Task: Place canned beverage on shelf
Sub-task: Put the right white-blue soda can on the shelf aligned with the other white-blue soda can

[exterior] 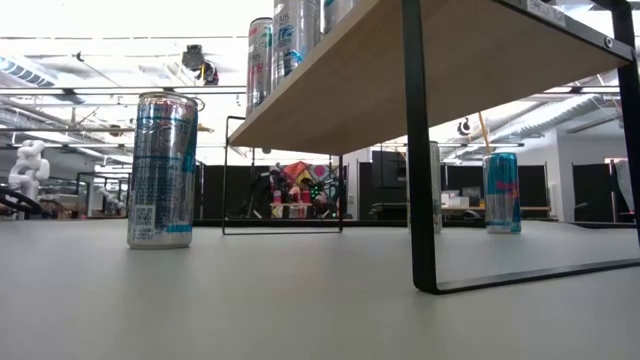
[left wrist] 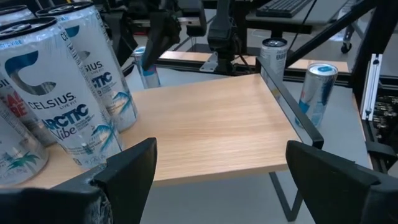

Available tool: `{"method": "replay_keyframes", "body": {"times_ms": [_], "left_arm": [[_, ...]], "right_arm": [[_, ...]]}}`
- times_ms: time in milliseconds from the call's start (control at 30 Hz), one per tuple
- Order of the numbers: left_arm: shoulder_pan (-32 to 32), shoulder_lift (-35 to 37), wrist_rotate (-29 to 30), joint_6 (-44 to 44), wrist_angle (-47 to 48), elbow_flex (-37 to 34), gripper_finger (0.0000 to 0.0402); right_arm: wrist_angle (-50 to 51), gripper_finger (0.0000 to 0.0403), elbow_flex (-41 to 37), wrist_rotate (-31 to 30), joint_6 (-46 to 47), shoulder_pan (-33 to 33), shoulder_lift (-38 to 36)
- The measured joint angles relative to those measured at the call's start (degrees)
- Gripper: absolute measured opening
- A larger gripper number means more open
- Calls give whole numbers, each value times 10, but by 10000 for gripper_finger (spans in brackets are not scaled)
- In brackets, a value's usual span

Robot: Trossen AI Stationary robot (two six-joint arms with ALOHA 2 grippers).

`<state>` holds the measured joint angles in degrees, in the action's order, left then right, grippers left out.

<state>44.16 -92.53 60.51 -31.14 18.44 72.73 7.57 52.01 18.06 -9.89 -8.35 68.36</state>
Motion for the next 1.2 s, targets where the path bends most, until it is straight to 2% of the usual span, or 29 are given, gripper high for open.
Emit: {"method": "replay_keyframes", "body": {"times_ms": [567,733,1200], "left_arm": [[-1,0,-1,-1,0,0,350],[-1,0,-3,-1,1,0,350],[-1,0,-3,0,1,0,350]], "right_arm": [[19,150,0,3,5,2,11],[12,150,0,31,9,2,11],[4,150,0,31,-8,2,11]]}}
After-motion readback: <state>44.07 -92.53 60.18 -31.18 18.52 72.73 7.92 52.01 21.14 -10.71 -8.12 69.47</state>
